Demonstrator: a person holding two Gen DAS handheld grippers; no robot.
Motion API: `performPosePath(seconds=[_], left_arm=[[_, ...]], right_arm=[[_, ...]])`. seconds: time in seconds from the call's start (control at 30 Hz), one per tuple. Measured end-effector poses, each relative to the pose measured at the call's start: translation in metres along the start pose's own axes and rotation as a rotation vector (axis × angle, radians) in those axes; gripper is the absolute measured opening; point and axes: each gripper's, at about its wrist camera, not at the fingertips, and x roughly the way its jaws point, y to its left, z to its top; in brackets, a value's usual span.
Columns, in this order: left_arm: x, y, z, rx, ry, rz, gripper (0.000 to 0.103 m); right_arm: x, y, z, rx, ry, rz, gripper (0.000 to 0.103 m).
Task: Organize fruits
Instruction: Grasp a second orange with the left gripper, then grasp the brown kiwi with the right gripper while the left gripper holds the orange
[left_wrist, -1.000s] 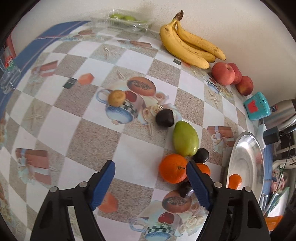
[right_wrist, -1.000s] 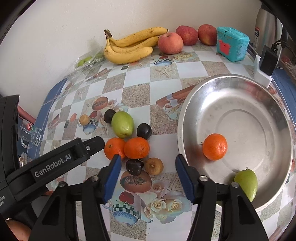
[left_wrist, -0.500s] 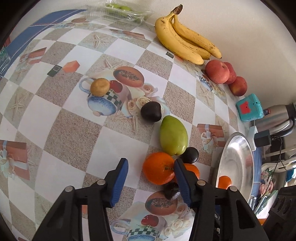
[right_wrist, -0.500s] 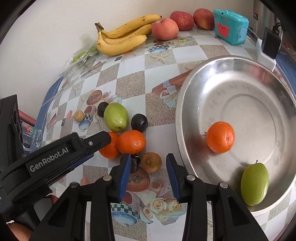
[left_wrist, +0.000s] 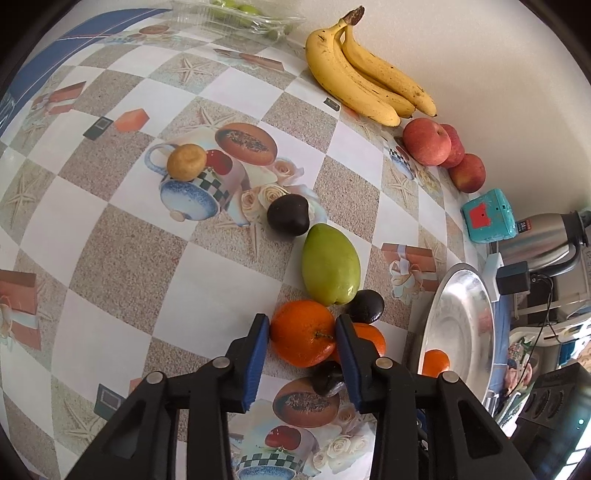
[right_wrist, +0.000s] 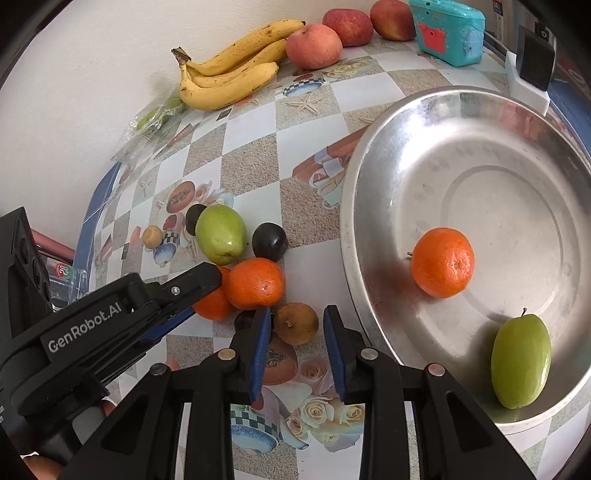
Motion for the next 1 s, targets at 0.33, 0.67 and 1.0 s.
performPosePath(seconds=[0.33, 0.67, 1.0], left_arm=[[-0.011, 0.009, 0.001, -0.034, -0.016, 0.033, 0.038], [-0.026, 0.016, 0.003, -0.071, -0.048, 0.066, 0.038], [-0.04, 0.019, 0.007, -0.093, -0.087, 0.074, 0.038]], right_arm=[[0.002, -0.001, 0.0, 0.012, 0.007, 0.01, 0.027], [0.001, 0.0, 0.001, 0.001, 0.002, 0.007, 0.026], [-0.015, 0.003, 0.001, 0.0, -0.034, 0.028, 0.026]])
